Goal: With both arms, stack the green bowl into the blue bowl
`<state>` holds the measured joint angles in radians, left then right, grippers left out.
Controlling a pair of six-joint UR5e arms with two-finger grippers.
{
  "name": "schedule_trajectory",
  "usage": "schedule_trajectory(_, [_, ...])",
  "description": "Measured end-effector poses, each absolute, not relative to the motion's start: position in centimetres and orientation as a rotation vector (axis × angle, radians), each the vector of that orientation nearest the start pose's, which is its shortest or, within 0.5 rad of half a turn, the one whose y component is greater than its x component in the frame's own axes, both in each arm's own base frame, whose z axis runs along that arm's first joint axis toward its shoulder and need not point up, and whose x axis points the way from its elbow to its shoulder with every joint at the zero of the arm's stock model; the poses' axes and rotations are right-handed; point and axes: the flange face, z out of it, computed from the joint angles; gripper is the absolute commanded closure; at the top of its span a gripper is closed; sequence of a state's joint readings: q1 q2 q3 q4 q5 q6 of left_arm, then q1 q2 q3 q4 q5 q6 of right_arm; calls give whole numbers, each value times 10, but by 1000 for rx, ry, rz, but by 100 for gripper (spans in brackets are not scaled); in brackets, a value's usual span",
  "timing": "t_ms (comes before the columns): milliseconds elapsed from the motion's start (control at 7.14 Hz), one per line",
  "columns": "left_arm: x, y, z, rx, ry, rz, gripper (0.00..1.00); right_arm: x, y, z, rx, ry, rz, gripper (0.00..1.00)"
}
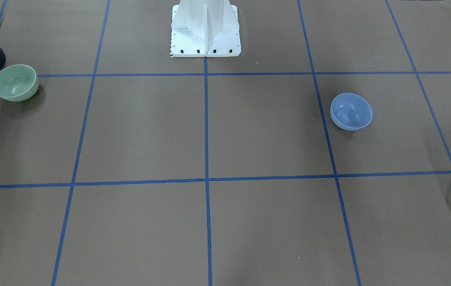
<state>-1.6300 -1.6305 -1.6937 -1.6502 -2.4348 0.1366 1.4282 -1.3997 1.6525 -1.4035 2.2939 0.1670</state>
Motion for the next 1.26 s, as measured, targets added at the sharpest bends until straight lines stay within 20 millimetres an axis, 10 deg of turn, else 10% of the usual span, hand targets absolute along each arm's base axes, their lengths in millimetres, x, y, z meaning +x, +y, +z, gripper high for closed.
schedule_trajectory(700, [-7,-534,534,246,870,136,3,-28,-494,567,210,-808,-65,0])
schedule_trajectory(1260, [88,-531,515,239,900,95,3,-62,-447,560,137,-861,-90,0])
